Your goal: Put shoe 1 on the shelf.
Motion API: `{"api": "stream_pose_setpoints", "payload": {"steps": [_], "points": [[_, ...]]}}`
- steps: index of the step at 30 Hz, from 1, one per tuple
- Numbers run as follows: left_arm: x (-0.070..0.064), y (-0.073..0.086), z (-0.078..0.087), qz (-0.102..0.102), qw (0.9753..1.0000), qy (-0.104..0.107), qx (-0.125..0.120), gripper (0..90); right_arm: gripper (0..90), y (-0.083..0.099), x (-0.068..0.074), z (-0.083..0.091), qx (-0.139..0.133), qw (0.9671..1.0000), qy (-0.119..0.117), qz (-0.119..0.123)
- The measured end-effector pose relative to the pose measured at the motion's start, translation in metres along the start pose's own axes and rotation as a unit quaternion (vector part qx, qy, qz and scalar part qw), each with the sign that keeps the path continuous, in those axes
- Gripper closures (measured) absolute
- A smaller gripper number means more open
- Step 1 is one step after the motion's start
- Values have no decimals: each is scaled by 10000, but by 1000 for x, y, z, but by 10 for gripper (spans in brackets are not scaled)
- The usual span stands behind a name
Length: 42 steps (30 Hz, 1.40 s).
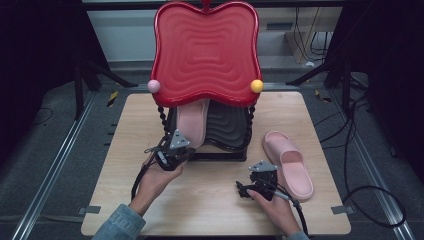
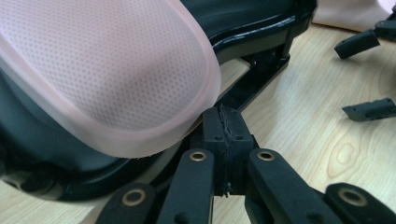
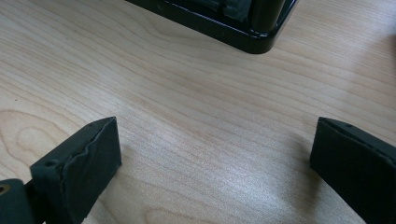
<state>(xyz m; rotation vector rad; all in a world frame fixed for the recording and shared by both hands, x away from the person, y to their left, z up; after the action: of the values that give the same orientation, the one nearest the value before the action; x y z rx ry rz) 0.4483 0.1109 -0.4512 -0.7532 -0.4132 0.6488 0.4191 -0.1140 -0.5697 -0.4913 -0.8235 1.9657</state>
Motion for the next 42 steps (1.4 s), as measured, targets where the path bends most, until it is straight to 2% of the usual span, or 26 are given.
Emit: {"api": "stream_pose_setpoints", "payload": {"steps": [6, 8, 9, 13, 14, 17, 23, 25, 27, 29, 32, 35, 36, 39, 42], "points": [[3, -9, -2, 112, 9999, 10, -120, 897, 22, 0, 0, 0, 0, 10000, -2, 1], [4, -11, -2, 76, 9999, 27, -72, 897, 22, 0, 0, 0, 0, 10000, -1, 0], [3, -12, -3, 138, 9998, 45, -125, 897, 22, 0, 0, 0, 1, 10000, -2, -2], [4, -14, -2, 100, 9999, 25, -90, 897, 22, 0, 0, 0, 1, 10000, -4, -1], [3, -15, -3, 157, 9998, 33, -148, 896, 22, 0, 0, 0, 1, 10000, -3, -1], [4, -16, 0, 137, 9998, 4, -162, 884, 22, 0, 0, 0, -1, 10000, 6, 9], [3, -15, 11, 300, 9992, -42, -274, 793, 35, 2, 0, 3, 5, 10000, -40, 46], [3, -12, 18, 320, 9990, -67, -299, 755, 99, 3, 0, 7, 12, 9999, -93, 117], [5, -7, 24, 364, 9989, -113, -280, 709, 127, 2, -2, 15, -107, 9993, 4, 352], [8, -1, 31, 425, 9985, -146, -302, 662, 152, -2, -4, 28, -335, 9987, -17, 380], [15, 13, 45, 525, 9977, -275, -315, 610, 237, -7, -15, 47, -600, 9976, 173, 290], [22, 29, 56, 641, 9967, -395, -307, 565, 325, -10, -31, 67, -822, 9958, 398, 101], [26, 37, 60, 647, 9962, -518, -272, 555, 357, -11, -36, 74, -872, 9950, 486, 78], [38, 58, 65, 739, 9944, -735, -181, 488, 431, -8, -59, 92, -853, 9925, 878, 54], [55, 82, 65, 921, 9911, -954, -58, 446, 501, 0, -85, 104, -799, 9898, 1175, -43]]}}
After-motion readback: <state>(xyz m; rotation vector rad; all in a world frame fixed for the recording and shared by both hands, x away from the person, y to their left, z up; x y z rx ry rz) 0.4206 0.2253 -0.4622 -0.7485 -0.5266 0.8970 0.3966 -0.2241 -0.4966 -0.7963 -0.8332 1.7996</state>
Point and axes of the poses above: each handheld gripper's, and its own axes: z roughly backward along the jaws, y roughly out of its underside, x roughly to its left, the point moved 8 cm from there along -z, roughly forward along the jaws, and after that the axes turned 1 degree about x, right-handed, at the moved point
